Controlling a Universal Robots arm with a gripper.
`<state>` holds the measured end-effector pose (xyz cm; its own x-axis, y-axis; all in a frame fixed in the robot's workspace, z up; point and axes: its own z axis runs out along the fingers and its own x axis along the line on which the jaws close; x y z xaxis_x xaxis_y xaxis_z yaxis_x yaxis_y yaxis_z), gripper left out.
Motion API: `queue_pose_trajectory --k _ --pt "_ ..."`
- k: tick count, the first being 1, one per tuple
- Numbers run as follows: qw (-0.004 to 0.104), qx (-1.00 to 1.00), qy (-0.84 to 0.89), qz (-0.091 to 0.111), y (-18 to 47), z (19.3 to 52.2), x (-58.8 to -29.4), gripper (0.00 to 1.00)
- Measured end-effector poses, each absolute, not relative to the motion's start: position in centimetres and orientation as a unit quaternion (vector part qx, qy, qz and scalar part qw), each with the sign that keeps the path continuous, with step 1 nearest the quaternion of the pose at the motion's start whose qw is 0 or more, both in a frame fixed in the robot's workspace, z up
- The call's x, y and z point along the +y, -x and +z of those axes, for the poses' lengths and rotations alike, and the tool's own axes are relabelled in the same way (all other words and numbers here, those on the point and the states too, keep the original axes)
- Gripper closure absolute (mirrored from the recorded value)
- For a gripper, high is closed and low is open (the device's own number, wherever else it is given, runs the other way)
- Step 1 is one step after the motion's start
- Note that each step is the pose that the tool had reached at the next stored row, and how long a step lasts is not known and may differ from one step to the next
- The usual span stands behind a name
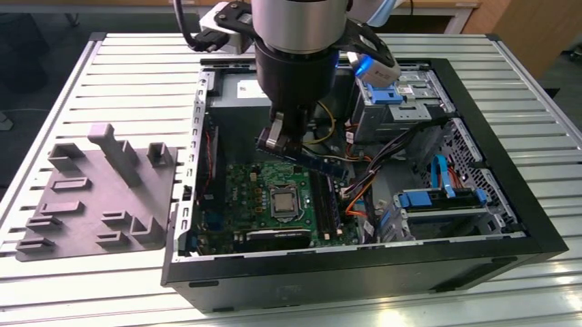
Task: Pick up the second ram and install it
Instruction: 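Insert the second ram into the second slot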
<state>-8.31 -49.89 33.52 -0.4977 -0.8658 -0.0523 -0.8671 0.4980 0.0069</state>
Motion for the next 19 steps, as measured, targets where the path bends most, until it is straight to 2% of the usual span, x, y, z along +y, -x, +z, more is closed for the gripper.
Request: queue_pose_trajectory --k 19 --pt "0.023 0.922 0.387 0.013 8.31 33.40 -49.89 0.88"
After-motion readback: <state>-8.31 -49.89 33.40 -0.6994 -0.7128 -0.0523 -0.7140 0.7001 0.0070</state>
